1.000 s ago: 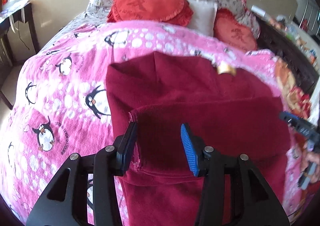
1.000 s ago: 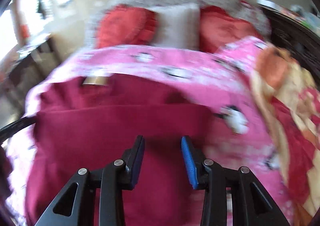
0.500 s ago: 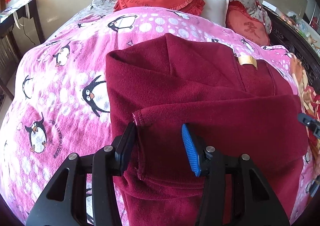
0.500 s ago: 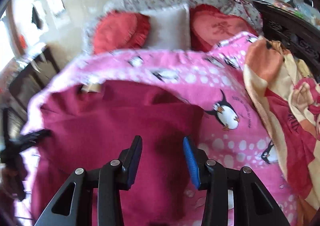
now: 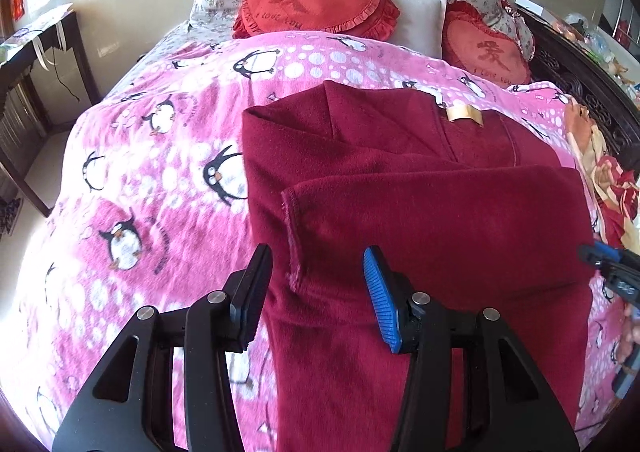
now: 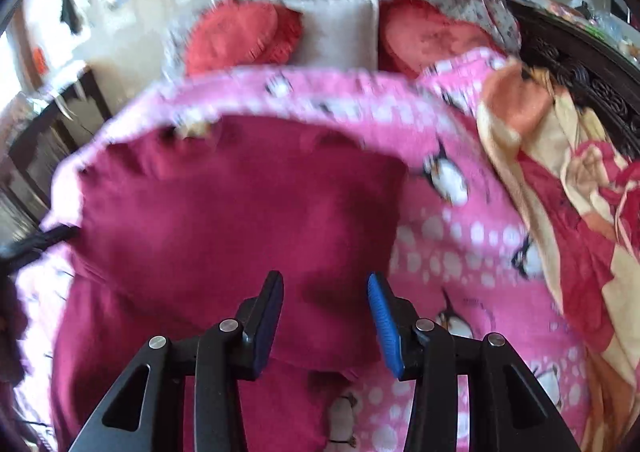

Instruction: Fold small clothes

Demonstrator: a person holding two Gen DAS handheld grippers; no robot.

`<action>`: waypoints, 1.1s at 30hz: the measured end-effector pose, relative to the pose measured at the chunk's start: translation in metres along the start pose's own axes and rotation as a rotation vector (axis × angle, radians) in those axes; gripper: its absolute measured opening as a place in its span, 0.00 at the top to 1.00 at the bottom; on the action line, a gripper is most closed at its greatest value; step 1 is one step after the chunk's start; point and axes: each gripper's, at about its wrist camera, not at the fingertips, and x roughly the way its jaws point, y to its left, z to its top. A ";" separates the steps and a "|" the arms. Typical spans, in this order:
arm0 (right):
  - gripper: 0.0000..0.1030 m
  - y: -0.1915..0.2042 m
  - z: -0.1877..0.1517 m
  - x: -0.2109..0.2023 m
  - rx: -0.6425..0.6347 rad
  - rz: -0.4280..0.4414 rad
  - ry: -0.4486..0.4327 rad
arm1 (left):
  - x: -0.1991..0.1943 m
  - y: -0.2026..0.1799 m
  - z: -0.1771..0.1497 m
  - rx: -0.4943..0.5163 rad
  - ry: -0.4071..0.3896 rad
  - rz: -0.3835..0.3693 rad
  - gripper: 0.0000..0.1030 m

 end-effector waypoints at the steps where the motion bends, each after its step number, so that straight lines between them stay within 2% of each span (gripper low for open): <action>1: 0.59 -0.002 -0.003 0.009 0.004 -0.010 0.034 | -0.007 0.002 -0.004 -0.007 0.001 -0.002 0.54; 2: 0.59 -0.003 -0.005 0.010 0.015 -0.009 0.049 | -0.013 0.004 -0.008 -0.011 0.003 -0.008 0.54; 5: 0.58 -0.002 -0.003 -0.015 0.044 0.036 -0.012 | -0.032 0.010 -0.023 -0.023 0.014 -0.015 0.54; 7: 0.53 0.002 -0.004 -0.031 0.034 0.053 -0.043 | -0.042 0.011 -0.034 -0.005 0.025 -0.024 0.54; 10: 0.52 0.010 -0.010 -0.049 0.028 0.099 -0.052 | -0.058 0.013 -0.051 0.017 0.024 -0.017 0.54; 17: 0.52 0.029 -0.041 -0.072 0.031 0.182 0.001 | -0.082 0.013 -0.088 0.038 0.036 -0.040 0.54; 22: 0.51 0.044 -0.084 -0.090 -0.020 0.185 0.039 | -0.082 0.011 -0.113 0.032 0.080 -0.065 0.54; 33: 0.48 0.027 -0.159 -0.108 0.019 0.233 0.136 | -0.091 0.028 -0.164 -0.012 0.197 -0.113 0.54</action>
